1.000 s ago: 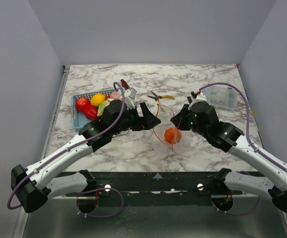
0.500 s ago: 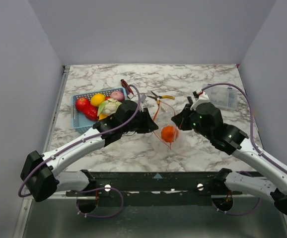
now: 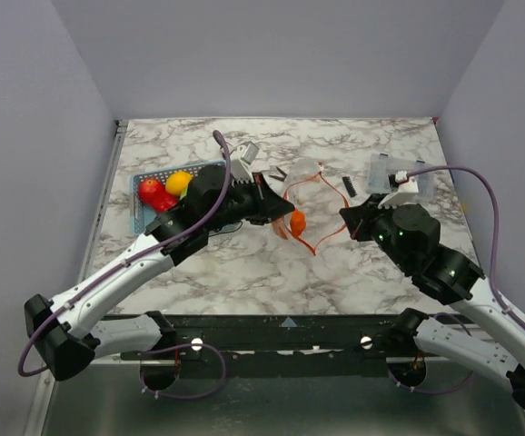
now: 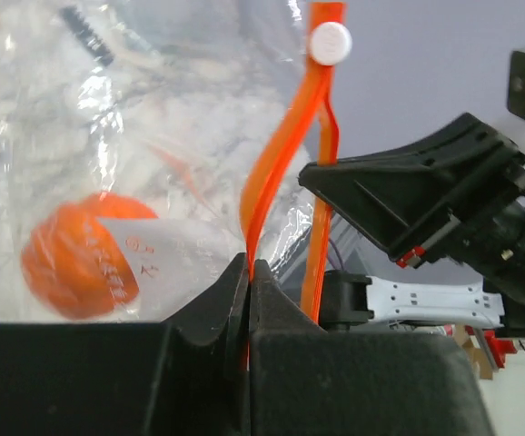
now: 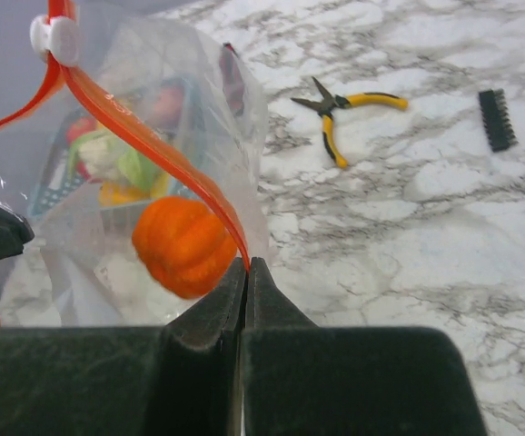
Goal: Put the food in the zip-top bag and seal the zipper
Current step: Adjust the zipper food storage bag at the center of the board.
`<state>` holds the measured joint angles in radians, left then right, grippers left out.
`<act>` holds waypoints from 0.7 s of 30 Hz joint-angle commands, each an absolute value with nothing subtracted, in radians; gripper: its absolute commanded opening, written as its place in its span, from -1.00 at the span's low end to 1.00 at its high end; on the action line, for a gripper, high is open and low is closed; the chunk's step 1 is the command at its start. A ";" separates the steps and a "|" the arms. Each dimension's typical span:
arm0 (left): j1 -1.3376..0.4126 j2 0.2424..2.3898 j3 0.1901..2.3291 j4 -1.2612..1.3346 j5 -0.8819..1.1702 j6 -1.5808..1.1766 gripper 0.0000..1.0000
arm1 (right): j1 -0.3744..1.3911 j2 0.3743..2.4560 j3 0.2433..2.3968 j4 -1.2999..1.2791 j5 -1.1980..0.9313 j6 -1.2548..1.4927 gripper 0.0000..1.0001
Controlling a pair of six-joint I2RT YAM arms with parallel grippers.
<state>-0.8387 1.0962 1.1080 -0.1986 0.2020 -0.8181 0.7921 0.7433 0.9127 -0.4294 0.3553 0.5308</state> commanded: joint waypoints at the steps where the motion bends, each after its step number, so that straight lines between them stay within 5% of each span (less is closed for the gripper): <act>1: -0.873 1.146 1.148 -0.271 0.216 -0.832 -1.00 | 0.797 0.739 0.837 -0.425 0.472 0.536 -0.99; 8: -0.876 1.176 1.130 -0.205 0.172 -0.865 -1.00 | 0.797 0.762 0.880 -0.344 0.316 0.520 -0.99; 12: -0.753 1.356 1.112 -0.182 0.431 -0.953 -1.00 | 0.796 0.794 0.829 -0.323 0.401 0.511 -0.99; 17: -0.948 1.246 1.229 -0.222 0.226 -0.847 -1.00 | 0.796 0.808 0.933 -0.449 0.391 0.501 -0.99; 21: -0.923 1.281 1.255 -0.239 0.257 -0.870 -1.00 | 0.797 0.773 0.970 -0.486 0.412 0.499 -0.99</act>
<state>-0.9363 1.3231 1.1576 -0.2539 0.2619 -0.8829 0.7921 0.8177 0.8997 -0.4389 0.3679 0.5156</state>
